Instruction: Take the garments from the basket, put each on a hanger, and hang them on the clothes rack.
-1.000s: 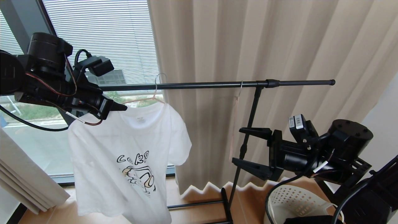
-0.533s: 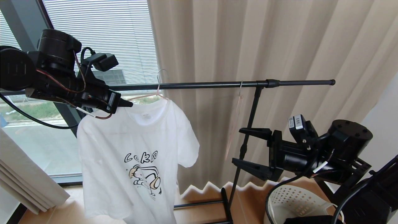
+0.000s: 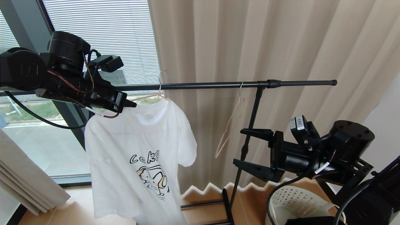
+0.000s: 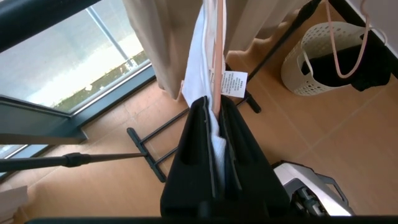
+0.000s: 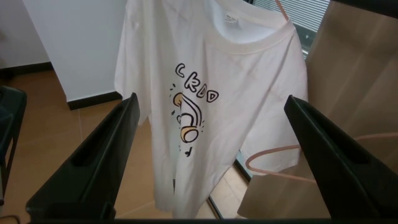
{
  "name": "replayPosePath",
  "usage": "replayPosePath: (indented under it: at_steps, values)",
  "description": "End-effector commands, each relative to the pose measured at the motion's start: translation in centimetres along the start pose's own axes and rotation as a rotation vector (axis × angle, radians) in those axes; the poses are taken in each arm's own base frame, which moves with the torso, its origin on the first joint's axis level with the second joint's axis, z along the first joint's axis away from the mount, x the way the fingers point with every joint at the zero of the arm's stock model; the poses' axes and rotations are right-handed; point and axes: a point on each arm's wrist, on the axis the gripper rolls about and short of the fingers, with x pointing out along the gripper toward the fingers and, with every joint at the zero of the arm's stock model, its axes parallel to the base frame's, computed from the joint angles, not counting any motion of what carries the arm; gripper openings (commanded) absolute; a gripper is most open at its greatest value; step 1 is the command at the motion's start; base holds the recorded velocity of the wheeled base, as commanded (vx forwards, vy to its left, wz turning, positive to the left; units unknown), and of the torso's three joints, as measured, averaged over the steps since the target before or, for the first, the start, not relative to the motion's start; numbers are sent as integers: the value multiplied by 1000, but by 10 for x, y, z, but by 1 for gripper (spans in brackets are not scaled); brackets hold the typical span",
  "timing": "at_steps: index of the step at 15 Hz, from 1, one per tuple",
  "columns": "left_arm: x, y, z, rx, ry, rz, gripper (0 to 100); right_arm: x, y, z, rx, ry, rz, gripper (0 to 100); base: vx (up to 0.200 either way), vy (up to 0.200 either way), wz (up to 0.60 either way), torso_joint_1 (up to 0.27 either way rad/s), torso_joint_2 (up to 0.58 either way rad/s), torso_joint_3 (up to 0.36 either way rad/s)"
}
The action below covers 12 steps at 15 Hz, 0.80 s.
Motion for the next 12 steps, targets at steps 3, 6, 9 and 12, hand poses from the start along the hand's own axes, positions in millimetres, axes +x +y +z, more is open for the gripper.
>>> replayPosePath:
  at_steps: [3,6,9,12]
  values:
    - [11,0,-4,-15,27,-2,0,0,0,0,-2,-1,1,100,0,0,0,0,0,0]
    - [14,-2,-5,-16,39,-2,0,0,0,0,-2,-1,1,100,0,0,0,0,0,0]
    - [18,-4,-6,-24,48,-7,0,0,0,0,-2,-1,1,100,0,0,0,0,0,0]
    - [20,-3,-7,-23,57,8,0,0,0,0,-2,-1,1,100,0,0,0,0,0,0]
